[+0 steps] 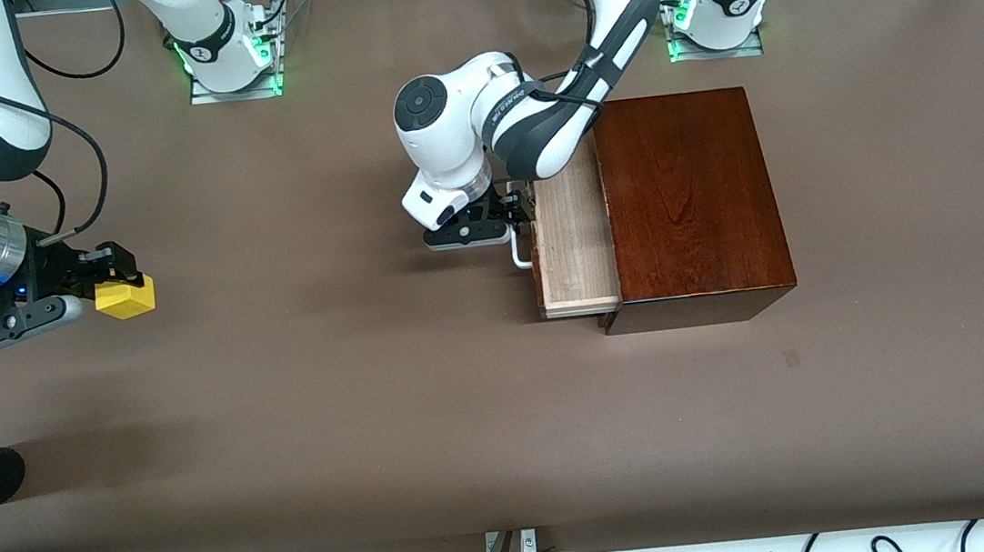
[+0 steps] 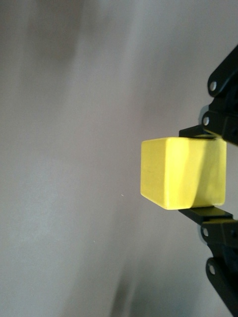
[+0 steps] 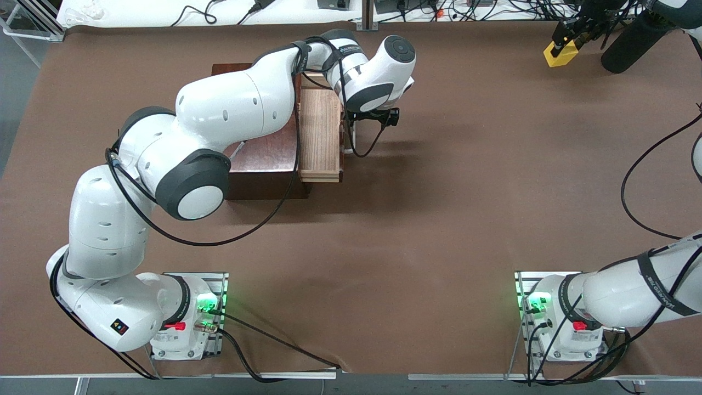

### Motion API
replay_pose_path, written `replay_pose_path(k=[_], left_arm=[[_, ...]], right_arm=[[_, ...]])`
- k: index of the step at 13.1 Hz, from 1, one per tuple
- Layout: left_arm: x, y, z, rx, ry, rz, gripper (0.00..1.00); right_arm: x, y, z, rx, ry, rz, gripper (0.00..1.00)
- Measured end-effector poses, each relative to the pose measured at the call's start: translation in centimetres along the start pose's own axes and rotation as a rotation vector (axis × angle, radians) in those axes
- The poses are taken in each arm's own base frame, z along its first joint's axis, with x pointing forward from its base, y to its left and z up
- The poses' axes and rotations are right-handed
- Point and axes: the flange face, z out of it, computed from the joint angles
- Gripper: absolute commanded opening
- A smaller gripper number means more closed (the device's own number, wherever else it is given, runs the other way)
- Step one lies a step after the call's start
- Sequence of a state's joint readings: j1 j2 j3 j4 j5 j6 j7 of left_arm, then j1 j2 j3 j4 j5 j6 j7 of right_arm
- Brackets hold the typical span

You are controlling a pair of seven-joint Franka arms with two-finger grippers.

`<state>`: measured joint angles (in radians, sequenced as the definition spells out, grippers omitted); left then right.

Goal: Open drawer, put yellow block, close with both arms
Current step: 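Pull the drawer open with the left gripper while the right gripper grips the cube, then carry the yellow cube over the drawer with the right gripper while the left withdraws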

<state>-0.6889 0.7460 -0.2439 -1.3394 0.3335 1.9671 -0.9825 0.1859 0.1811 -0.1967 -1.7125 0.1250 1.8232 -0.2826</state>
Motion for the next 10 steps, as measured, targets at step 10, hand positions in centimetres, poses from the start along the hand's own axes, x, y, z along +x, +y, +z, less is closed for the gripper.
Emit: replay_pose_path(k=[10], left_arm=[[-1.6, 2.3, -5.2, -0.037, -0.039, -0.009, 1.00]], right_arm=[[0.1, -0.1, -0.1, -0.001, 0.003, -0.003, 0.03]])
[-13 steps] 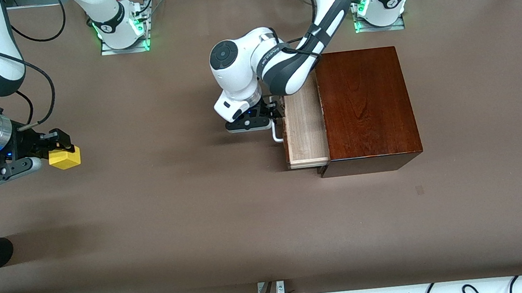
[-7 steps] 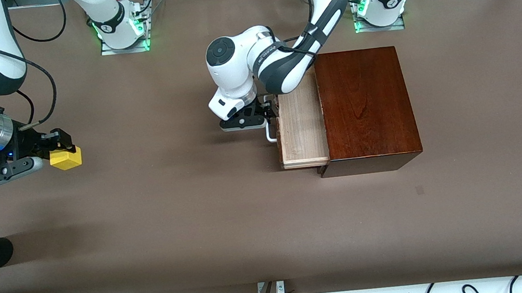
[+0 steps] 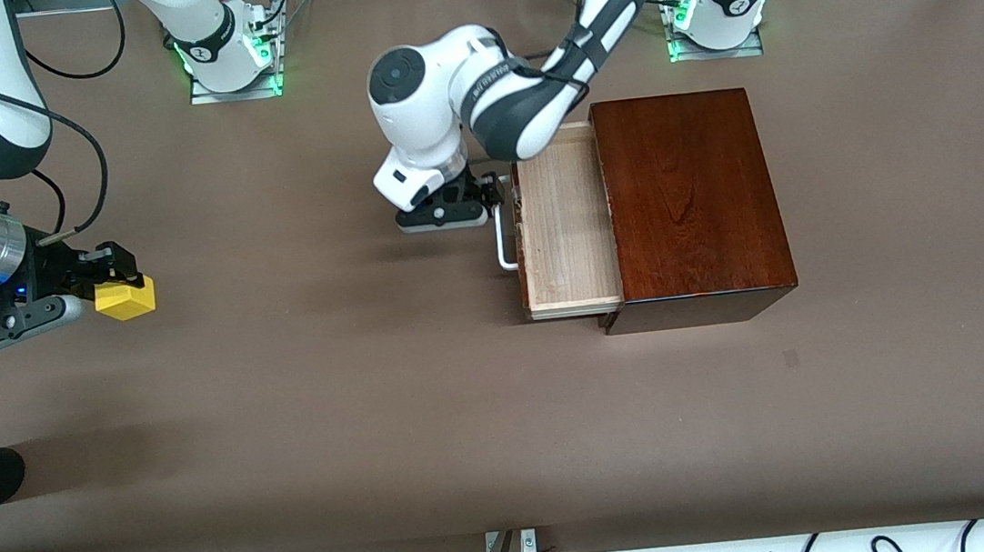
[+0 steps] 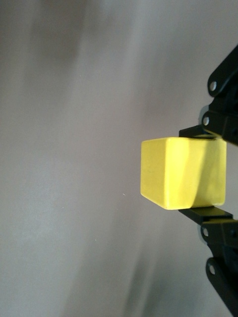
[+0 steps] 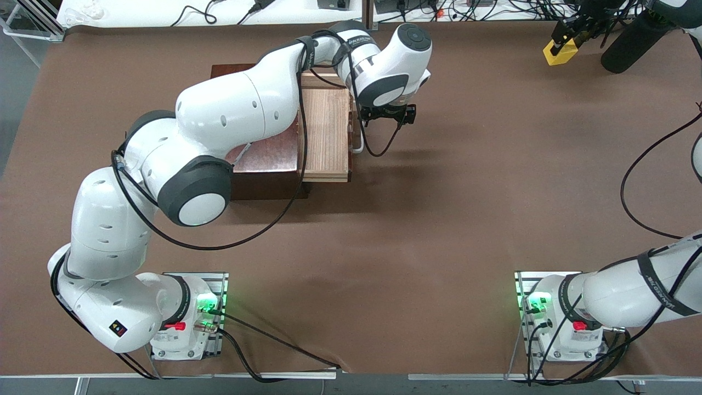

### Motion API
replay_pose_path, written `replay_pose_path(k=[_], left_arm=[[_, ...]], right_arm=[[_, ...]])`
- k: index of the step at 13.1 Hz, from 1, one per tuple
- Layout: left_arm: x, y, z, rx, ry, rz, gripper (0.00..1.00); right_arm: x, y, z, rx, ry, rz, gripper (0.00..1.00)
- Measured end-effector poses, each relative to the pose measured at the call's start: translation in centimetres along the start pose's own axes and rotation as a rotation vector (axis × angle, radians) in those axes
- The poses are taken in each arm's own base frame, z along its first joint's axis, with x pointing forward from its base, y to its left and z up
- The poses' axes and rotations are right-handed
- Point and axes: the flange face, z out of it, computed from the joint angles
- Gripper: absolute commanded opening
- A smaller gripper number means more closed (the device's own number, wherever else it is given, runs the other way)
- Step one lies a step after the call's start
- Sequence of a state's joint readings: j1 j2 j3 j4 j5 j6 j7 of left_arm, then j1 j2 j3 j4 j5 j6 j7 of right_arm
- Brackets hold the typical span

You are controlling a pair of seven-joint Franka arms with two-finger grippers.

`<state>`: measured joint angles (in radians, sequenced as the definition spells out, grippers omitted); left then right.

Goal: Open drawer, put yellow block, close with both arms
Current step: 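Carry the yellow cube over the drawer with the right gripper while the left withdraws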

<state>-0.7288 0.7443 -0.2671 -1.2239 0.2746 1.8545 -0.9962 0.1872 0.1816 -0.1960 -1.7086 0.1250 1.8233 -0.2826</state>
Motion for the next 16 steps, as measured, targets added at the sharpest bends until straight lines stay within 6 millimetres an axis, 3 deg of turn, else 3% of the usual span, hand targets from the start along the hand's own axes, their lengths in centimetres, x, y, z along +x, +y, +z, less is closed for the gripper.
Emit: replay_pose_path(k=[3, 5, 8, 11, 13, 16], left_arm=[[-0.5, -1.3, -3.9, 0.034, -0.020, -0.013, 1.00], [0.1, -4.3, -8.6, 0.042, -0.035, -0.046, 1.00], [2.4, -12.4, -15.7, 0.037, -0.088, -0.037, 1.00], [5.8, -23.0, -19.4, -0.037, -0.157, 0.007, 1.00], [7.1, -30.2, -20.5, -0.065, -0.171, 0.042, 1.00], [6.3, -36.7, -22.2, -0.059, -0.185, 0.091, 1.00]], right_arm=[[0.0, 0.1, 0.1, 0.000, -0.001, 0.002, 0.06], [0.0, 0.2, 0.1, 0.000, -0.002, 0.003, 0.06], [0.1, 0.1, 0.2, 0.000, -0.004, -0.003, 0.00], [0.3, -0.9, 0.3, 0.004, -0.003, -0.059, 0.00], [1.2, -4.6, -0.4, 0.018, 0.005, -0.137, 0.00], [2.4, -13.8, -2.9, 0.048, 0.034, -0.293, 0.00]])
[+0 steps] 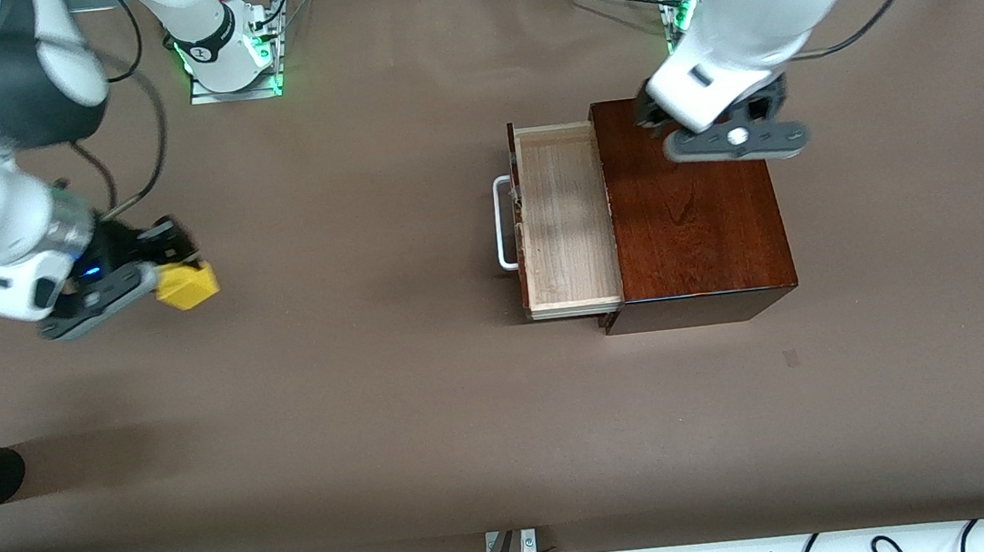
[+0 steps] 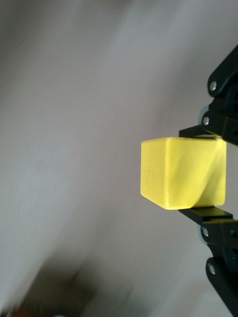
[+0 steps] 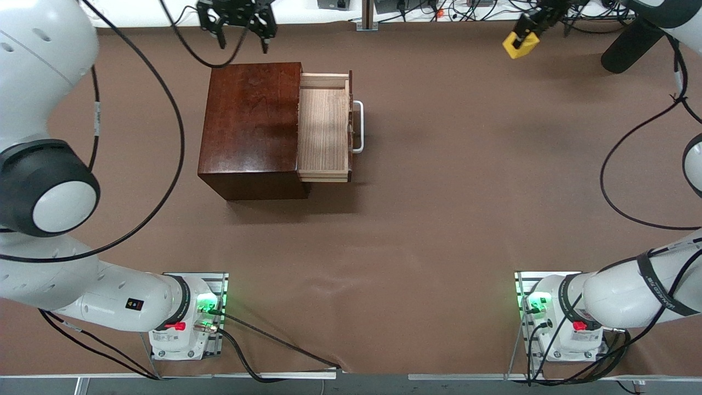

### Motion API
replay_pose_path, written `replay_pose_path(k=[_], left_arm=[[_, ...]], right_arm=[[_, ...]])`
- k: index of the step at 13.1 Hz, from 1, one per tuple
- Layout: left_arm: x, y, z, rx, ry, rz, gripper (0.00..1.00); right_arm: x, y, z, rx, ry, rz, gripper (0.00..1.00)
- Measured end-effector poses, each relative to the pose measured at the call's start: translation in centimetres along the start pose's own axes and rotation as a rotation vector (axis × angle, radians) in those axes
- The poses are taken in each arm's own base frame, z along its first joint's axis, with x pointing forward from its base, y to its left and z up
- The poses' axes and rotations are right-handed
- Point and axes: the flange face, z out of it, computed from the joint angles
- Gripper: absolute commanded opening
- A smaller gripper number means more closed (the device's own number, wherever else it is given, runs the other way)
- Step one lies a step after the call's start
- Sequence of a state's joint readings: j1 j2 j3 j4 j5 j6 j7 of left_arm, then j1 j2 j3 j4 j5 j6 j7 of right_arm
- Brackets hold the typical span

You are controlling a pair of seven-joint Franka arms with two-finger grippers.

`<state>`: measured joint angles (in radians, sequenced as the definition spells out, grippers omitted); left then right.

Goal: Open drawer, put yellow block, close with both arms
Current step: 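Carry the yellow cube over the drawer with the right gripper while the left withdraws, then lower the yellow cube into the drawer and open the right gripper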

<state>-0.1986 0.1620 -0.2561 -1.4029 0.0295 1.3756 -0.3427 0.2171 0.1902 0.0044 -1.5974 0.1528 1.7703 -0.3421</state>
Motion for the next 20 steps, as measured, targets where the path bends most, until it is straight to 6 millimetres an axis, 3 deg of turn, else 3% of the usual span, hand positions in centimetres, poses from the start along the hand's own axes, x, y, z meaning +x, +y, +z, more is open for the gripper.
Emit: replay_pose_path(k=[2, 5, 8, 13, 15, 18, 20], left_arm=[[-0.2, -4.8, -0.9, -0.003, -0.002, 0.045, 1.00], [0.6, -13.9, -0.7, -0.027, -0.012, 0.049, 1.00], [0.8, -18.9, 0.0, -0.040, -0.024, 0.046, 1.00], [1.3, -19.4, 1.2, -0.041, -0.008, 0.049, 1.00], [1.2, -19.5, 1.3, -0.041, -0.005, 0.046, 1.00], [1.2, -19.6, 1.4, -0.041, -0.004, 0.043, 1.00], [1.4, -19.7, 1.2, -0.041, 0.012, 0.038, 1.00]], right_arm=[[2.3, -5.7, 0.6, 0.017, -0.002, -0.102, 0.00], [6.1, -15.1, 3.0, 0.048, -0.004, -0.264, 0.00], [8.4, -24.4, 5.0, 0.057, -0.004, -0.398, 0.00], [8.6, -37.6, 10.6, -0.043, 0.035, -0.571, 0.00], [8.2, -41.7, 13.8, -0.087, 0.038, -0.644, 0.00], [7.8, -45.7, 18.0, -0.139, 0.031, -0.730, 0.00], [7.6, -46.8, 20.2, -0.160, 0.011, -0.760, 0.00]])
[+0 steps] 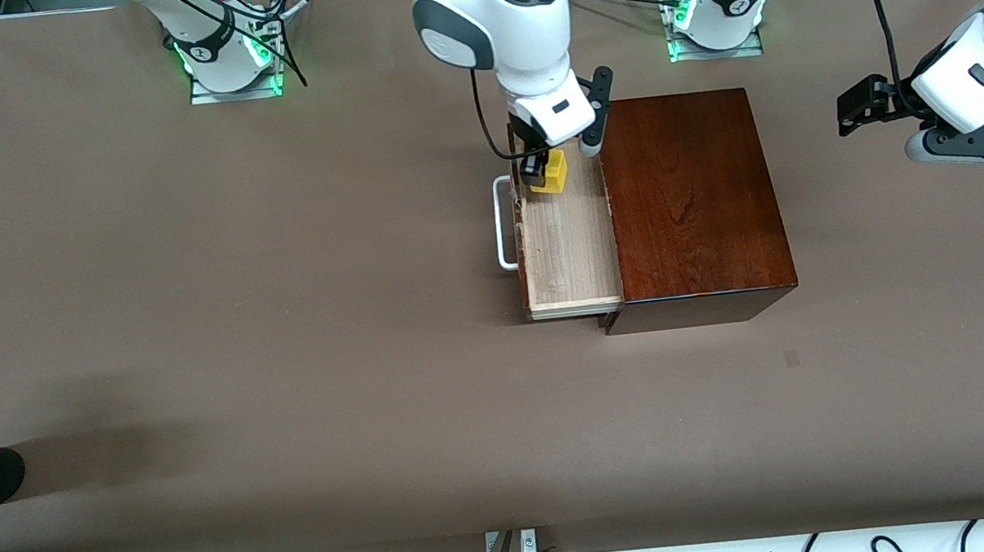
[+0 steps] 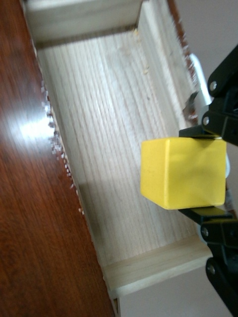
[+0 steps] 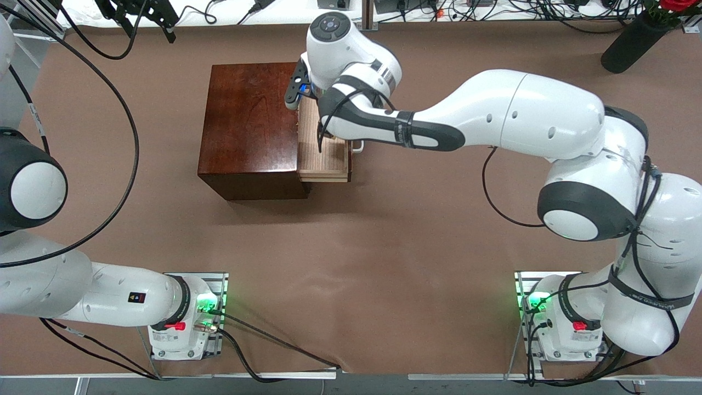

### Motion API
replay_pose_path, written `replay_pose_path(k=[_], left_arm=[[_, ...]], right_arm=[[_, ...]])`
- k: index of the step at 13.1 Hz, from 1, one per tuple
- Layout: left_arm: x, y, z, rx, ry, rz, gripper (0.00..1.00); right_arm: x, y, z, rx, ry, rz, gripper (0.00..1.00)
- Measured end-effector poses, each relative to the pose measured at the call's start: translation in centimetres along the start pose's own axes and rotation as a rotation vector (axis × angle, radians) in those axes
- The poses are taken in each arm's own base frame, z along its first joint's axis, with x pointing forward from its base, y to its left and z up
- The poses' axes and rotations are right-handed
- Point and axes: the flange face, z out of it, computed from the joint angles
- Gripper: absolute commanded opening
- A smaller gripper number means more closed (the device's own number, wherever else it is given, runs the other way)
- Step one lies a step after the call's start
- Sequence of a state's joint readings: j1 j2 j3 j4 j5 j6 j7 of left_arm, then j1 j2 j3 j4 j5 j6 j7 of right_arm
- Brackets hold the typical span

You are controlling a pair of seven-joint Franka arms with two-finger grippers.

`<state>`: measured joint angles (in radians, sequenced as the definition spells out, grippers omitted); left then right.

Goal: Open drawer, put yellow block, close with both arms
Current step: 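Lower the yellow cube into the drawer and open the right gripper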

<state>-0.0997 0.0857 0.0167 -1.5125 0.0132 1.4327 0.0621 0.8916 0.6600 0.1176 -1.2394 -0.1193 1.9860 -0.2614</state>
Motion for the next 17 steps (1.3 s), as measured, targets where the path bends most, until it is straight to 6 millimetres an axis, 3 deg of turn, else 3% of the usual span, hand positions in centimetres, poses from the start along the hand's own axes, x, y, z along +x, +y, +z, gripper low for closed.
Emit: replay_pose_path(k=[6, 12, 16, 17], left_arm=[[0.4, 0.5, -0.4, -0.033, 0.042, -0.069, 1.00], [0.3, -0.3, -0.4, -0.038, 0.041, -0.086, 1.00], [0.3, -0.3, -0.4, -0.038, 0.041, -0.087, 1.00], [0.3, -0.3, -0.4, -0.038, 0.042, -0.087, 1.00]], right_arm=[[0.1, -0.1, 4.8, -0.016, -0.058, -0.106, 0.00], [0.2, 0.4, 6.7, -0.054, -0.058, -0.167, 0.00], [0.4, 0.6, 6.7, -0.076, -0.056, -0.192, 0.00], [0.4, 0.6, 6.7, -0.077, -0.056, -0.197, 0.64]])
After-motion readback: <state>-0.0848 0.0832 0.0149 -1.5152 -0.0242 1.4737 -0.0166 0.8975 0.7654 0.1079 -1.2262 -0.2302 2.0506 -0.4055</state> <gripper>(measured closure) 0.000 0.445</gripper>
